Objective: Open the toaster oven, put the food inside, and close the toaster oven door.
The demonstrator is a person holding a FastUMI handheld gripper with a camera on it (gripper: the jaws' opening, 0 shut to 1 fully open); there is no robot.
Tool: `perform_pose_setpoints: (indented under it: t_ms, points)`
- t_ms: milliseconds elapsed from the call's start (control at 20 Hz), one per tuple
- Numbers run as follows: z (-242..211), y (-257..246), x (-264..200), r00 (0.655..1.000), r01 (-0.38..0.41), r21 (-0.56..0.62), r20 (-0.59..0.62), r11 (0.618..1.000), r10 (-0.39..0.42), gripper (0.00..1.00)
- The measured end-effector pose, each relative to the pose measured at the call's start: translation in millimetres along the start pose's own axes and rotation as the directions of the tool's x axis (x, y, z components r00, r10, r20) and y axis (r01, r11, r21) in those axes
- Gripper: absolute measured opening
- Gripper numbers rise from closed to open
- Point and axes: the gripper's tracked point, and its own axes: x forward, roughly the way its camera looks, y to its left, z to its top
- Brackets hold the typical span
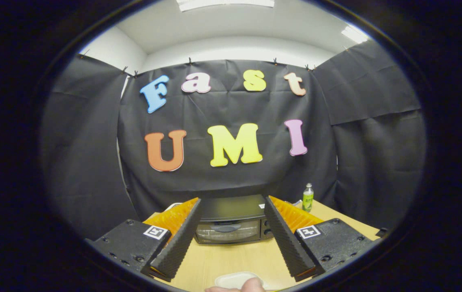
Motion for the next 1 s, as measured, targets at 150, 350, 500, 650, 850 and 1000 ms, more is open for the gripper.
perform_pose_setpoints:
  t_ms: [150,350,500,650,850,1000]
  points:
    - [3,2,-35,1.000,0.017,-0.018,0.018,1.000,-0.017,1.00]
    - [-4,15,-66,1.000,0.006,-0.062,0.028,0.998,-0.004,1.00]
    - [-18,28,-81,1.000,-0.009,-0.070,0.015,0.997,0.010,1.00]
    - [-29,26,-88,0.998,0.052,-0.087,0.022,0.995,-0.051,1.00]
    - [-34,27,-90,0.994,0.107,-0.098,0.040,0.989,-0.103,1.00]
    - [-39,31,-90,0.994,0.106,-0.102,0.009,0.989,-0.106,1.00]
